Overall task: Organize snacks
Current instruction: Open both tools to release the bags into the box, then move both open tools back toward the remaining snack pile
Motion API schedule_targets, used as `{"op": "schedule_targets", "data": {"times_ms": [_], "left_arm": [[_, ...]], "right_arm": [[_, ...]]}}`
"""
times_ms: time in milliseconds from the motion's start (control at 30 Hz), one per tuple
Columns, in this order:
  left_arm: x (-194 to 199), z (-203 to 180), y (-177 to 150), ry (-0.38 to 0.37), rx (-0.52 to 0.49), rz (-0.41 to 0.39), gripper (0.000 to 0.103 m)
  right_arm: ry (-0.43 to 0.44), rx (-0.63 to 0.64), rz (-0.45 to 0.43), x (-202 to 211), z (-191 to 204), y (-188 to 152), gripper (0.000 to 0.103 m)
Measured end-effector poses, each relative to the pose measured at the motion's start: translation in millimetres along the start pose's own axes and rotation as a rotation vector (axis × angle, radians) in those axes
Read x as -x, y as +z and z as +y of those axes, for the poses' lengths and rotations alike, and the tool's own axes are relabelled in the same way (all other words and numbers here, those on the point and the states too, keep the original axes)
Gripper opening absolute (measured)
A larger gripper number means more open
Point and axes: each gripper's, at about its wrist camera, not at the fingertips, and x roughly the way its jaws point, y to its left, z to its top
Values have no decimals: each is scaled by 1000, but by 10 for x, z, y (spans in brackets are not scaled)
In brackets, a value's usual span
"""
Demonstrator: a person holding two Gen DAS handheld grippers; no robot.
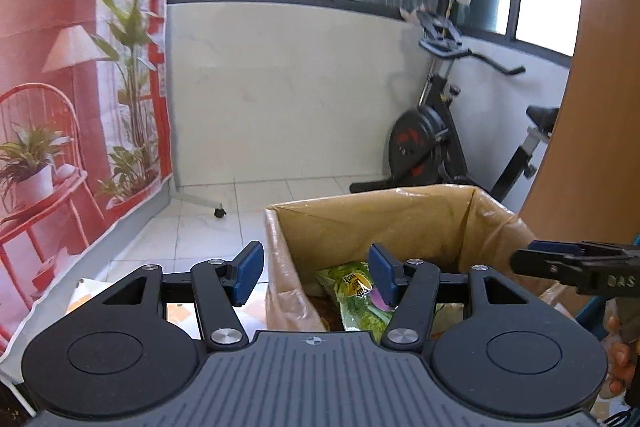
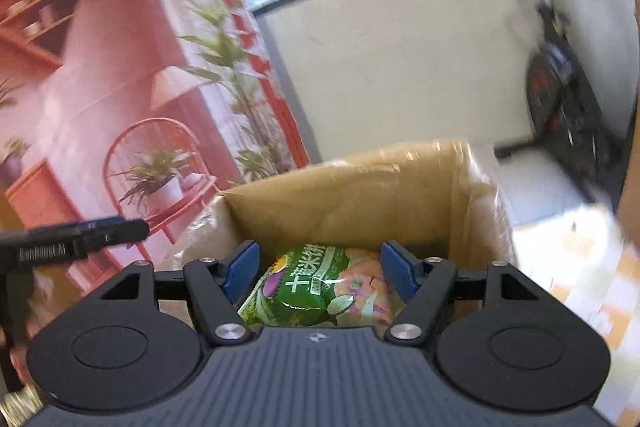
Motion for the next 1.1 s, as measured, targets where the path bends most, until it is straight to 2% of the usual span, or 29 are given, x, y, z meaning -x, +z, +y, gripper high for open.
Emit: {"op": "schedule_targets", "data": {"times_ms": [133, 333, 533, 767, 900, 1033, 1100], "left_arm": [[280, 69, -47, 22, -1, -26, 61], [623, 192, -197, 23, 33, -37, 61], [862, 237, -584, 20, 65, -39, 67], [848, 147, -1172, 13, 94, 39, 67], [815, 158, -1410, 24, 149, 72, 67], [813, 142, -1622, 56, 202, 78, 67], [781, 105, -1687, 61, 200, 105, 67]], "right_arm": [[34, 83, -61, 298, 42, -130, 75], [38, 79, -101, 580, -57, -358, 76], [39, 119, -117, 853, -135, -700, 81], [-9, 95, -86, 995, -267, -1215, 81], [-25, 125, -85, 1047, -221, -1443, 93], [-55, 139, -95, 1058, -161, -1583, 94], [-63, 138, -87, 1041, -147, -1640, 96]]}}
